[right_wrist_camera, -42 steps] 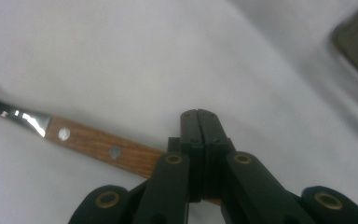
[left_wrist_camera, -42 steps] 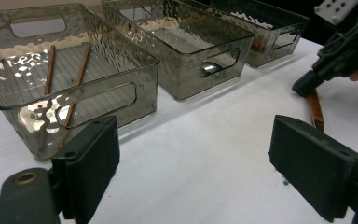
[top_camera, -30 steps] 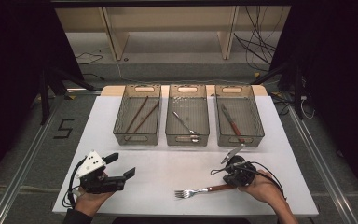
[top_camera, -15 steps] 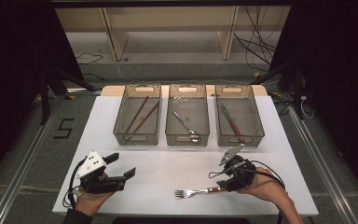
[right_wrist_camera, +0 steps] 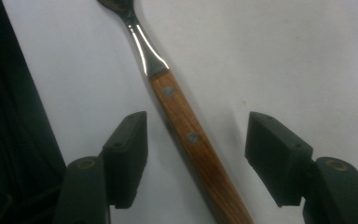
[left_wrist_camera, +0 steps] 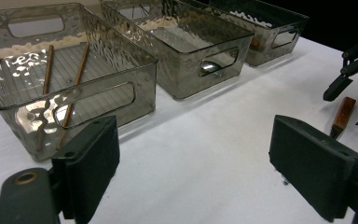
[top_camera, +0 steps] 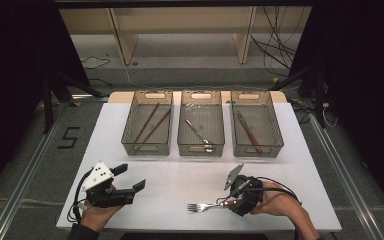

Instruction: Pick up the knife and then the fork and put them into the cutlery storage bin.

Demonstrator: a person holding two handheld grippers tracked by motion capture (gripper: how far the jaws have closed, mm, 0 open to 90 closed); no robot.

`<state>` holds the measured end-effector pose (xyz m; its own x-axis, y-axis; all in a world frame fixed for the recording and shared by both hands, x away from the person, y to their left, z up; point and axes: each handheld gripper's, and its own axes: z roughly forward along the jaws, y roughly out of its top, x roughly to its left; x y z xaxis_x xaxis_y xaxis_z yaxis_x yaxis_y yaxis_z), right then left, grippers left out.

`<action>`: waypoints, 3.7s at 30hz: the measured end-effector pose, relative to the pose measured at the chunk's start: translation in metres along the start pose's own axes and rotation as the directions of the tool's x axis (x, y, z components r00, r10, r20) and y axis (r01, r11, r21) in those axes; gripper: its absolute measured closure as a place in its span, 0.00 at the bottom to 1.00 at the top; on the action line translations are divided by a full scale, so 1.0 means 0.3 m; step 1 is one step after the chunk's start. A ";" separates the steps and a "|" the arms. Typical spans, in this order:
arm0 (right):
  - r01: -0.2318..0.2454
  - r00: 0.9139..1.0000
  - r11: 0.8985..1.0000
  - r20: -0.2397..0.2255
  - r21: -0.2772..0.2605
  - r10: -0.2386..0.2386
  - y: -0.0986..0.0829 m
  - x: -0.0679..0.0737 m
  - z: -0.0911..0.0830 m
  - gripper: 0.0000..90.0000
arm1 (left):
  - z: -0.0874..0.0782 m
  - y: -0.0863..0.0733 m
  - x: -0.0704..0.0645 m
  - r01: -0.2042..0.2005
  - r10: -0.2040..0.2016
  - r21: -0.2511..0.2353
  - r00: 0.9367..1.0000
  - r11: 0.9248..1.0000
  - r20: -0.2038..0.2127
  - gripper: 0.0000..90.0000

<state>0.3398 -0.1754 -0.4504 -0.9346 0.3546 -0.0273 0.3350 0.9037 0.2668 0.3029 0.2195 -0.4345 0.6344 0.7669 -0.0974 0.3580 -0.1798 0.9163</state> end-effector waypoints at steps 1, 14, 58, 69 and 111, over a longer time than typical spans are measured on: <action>0.020 1.000 1.000 0.000 0.010 -0.020 0.004 0.001 0.002 0.48 | 0.000 0.000 0.000 0.001 -0.001 0.000 1.000 1.000 0.001 0.18; 0.059 0.998 0.994 -0.016 0.090 -0.058 0.031 -0.004 0.026 0.67 | 0.000 -0.001 0.001 0.001 -0.001 0.000 1.000 1.000 0.001 0.18; 0.033 0.999 0.990 -0.002 -0.140 -0.034 0.031 -0.026 -0.078 0.86 | -0.001 -0.001 0.001 0.001 -0.001 -0.001 1.000 1.000 -0.004 0.18; -0.164 0.981 0.946 0.052 -0.279 0.185 0.021 -0.105 -0.171 0.85 | -0.001 0.000 0.002 0.000 0.000 -0.004 1.000 1.000 -0.006 0.18; -0.479 0.805 0.798 0.180 -0.365 0.565 0.030 -0.510 -0.281 0.85 | -0.002 0.000 0.005 0.005 -0.005 -0.011 1.000 1.000 -0.006 0.18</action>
<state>0.4758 -0.2417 -0.3625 -0.5415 0.8395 -0.0446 0.6714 0.4638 0.5780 0.3034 0.2209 -0.4346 0.6283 0.7715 -0.1001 0.3541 -0.1690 0.9198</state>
